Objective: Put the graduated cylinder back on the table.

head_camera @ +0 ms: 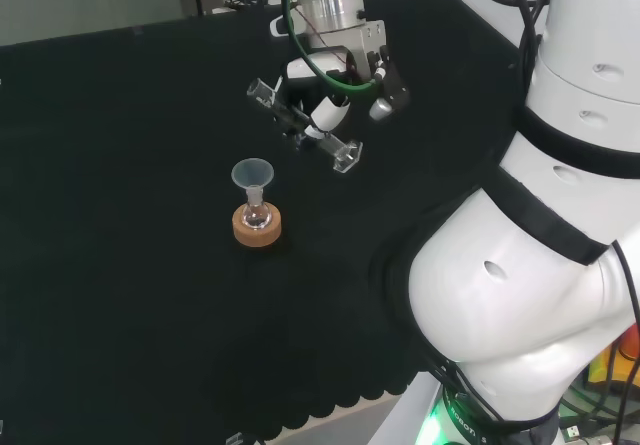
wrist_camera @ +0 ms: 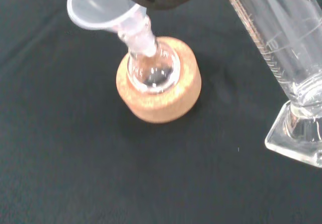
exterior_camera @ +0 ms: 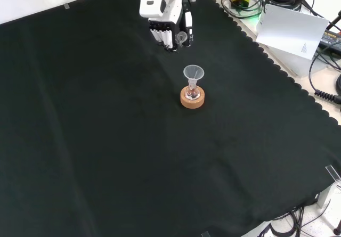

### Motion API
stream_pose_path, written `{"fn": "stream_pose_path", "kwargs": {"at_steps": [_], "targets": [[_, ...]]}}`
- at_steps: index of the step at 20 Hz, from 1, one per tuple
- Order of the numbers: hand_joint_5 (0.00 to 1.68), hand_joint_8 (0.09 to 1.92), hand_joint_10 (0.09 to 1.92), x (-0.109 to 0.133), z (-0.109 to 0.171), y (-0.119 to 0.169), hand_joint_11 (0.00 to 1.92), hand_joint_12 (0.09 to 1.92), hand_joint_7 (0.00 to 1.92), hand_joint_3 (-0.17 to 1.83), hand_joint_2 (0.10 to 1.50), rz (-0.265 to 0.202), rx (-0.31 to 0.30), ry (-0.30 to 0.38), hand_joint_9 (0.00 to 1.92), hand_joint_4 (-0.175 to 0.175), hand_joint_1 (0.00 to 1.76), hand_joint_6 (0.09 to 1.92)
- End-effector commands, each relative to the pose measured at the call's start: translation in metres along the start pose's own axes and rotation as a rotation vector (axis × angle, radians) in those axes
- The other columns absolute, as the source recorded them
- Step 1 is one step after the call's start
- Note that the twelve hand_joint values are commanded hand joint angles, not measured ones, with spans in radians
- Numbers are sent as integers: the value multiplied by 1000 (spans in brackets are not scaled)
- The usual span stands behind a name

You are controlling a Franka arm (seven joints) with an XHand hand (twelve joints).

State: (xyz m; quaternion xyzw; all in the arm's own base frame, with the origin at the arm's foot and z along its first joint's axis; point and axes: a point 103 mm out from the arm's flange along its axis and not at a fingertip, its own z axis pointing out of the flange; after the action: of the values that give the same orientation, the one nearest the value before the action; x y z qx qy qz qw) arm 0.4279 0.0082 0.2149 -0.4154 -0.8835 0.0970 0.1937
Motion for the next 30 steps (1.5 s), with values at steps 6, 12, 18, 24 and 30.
{"fn": "stream_pose_path", "kwargs": {"at_steps": [6,12,18,24,30], "targets": [[1046,873,87,-23,-6,14,1387,662,1081,1,1076,-55,-161,85,1567,-175,1271,890],[1044,877,87,-26,-3,33,1388,663,1079,1,1077,-108,-191,121,1566,-175,1270,893],[1043,879,87,-32,4,53,1387,663,1077,1,1078,-151,-207,181,1566,-175,1270,895],[1041,882,87,-37,11,76,1386,664,1076,1,1079,-196,-231,229,1563,-175,1270,898],[1039,886,87,-37,17,103,1384,664,1073,1,1080,-249,-260,269,1559,-175,1269,901]]}}
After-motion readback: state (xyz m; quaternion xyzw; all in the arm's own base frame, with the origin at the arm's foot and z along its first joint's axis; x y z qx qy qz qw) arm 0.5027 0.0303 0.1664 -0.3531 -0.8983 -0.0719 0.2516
